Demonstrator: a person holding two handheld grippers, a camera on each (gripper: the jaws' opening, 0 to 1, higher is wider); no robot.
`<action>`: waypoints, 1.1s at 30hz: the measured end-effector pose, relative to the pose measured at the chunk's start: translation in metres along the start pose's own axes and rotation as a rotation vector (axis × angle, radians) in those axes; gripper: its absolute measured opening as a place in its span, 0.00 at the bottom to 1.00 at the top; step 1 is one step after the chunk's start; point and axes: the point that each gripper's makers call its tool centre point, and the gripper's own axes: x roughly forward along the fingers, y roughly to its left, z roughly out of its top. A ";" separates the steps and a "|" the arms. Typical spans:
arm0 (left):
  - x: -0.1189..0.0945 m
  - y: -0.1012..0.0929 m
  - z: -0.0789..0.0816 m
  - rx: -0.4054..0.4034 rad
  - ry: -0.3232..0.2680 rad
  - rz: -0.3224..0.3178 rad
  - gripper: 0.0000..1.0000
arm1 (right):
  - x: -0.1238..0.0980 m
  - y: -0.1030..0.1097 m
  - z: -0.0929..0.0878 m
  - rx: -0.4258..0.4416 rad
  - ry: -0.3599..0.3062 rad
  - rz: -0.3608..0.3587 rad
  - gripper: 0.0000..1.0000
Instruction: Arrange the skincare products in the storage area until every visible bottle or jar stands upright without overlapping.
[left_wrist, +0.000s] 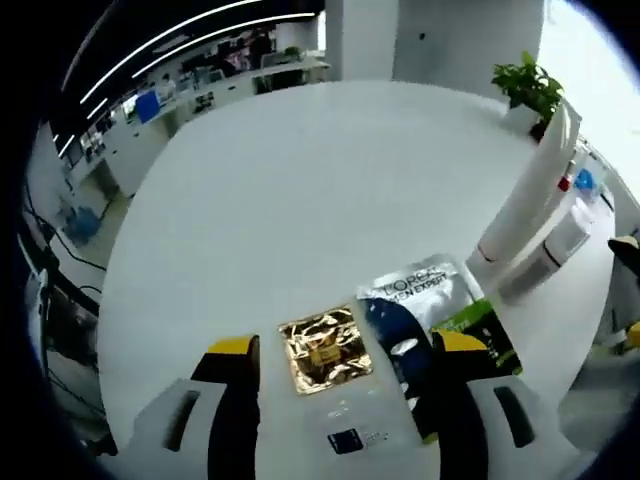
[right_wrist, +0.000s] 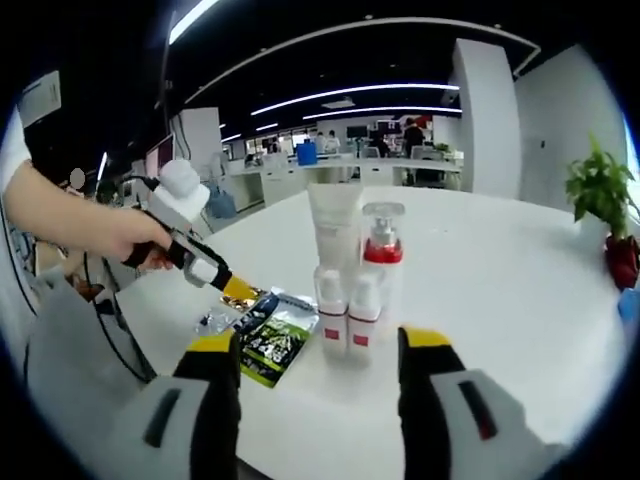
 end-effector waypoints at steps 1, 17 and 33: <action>-0.005 -0.002 0.002 0.040 -0.021 -0.013 0.75 | 0.000 0.000 0.001 0.002 -0.002 -0.001 0.65; -0.079 -0.026 -0.023 0.122 -0.219 -0.214 0.97 | -0.031 0.006 0.015 -0.002 -0.035 -0.019 0.71; -0.123 -0.004 -0.057 0.049 -0.348 -0.176 0.97 | -0.034 0.012 0.016 -0.008 -0.065 -0.027 0.87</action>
